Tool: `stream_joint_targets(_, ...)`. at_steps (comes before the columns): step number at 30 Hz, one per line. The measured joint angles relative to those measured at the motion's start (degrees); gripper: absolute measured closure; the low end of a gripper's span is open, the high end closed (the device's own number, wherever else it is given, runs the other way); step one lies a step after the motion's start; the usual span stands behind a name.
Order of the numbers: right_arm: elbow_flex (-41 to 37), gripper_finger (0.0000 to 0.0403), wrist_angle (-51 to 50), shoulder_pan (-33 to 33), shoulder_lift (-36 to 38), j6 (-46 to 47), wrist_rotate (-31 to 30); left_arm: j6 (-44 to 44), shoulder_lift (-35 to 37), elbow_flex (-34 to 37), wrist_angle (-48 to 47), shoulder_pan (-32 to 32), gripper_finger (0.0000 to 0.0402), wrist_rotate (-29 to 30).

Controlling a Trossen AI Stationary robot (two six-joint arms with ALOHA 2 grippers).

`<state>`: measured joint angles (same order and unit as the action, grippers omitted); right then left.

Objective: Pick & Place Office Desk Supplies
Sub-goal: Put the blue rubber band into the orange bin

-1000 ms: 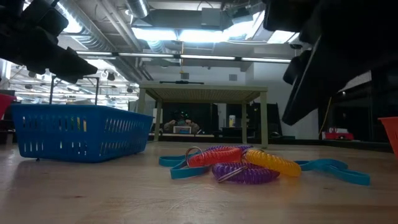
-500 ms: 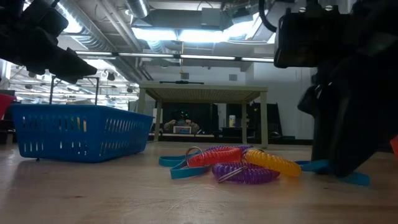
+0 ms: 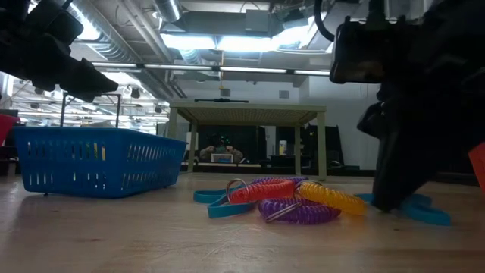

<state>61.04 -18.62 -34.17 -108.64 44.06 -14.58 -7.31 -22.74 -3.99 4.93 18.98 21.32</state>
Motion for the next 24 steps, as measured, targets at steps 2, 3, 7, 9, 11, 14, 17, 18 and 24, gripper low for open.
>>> stream_joint_targets(2,-0.02,0.0392,-0.06,0.0,0.73,-0.95,-0.52,-0.01,0.0,0.0,0.0,0.0,0.0261,0.02)
stream_joint_targets(3,0.12,0.0395,-0.06,-0.02,1.28,-1.14,-1.37,-0.02,0.0,0.0,0.0,0.0,0.0261,0.01)
stream_joint_targets(7,1.97,0.0396,-1.19,-0.02,5.38,-3.15,-5.99,-0.02,0.0,0.0,0.0,-0.02,0.0261,0.02)
stream_joint_targets(9,3.62,0.0398,-3.41,-0.07,8.46,-4.5,-9.61,-0.02,0.0,0.0,0.0,-0.02,0.0261,0.02)
stream_joint_targets(11,5.52,0.0399,-7.19,-0.66,11.58,-4.89,-13.72,-0.04,-0.02,0.0,0.0,0.0,0.0261,0.02)
stream_joint_targets(14,7.89,0.0399,-15.48,-2.83,16.66,-2.49,-20.87,-0.04,0.0,0.0,-0.01,0.0,0.0261,0.02)
stream_joint_targets(17,9.23,0.0399,-24.51,-6.3,21.1,4.45,-27.05,-0.04,0.0,0.0,-0.15,0.0,0.0261,-0.18)
stream_joint_targets(18,9.27,0.0399,-28.1,-7.62,22.21,7.96,-28.24,-0.08,0.0,0.0,-0.23,0.0,0.0261,-0.34)
stream_joint_targets(24,8.19,0.04,-52.74,-15.5,23.57,38.88,-26.17,-0.44,0.0,-0.02,-0.44,0.04,0.0261,-0.35)
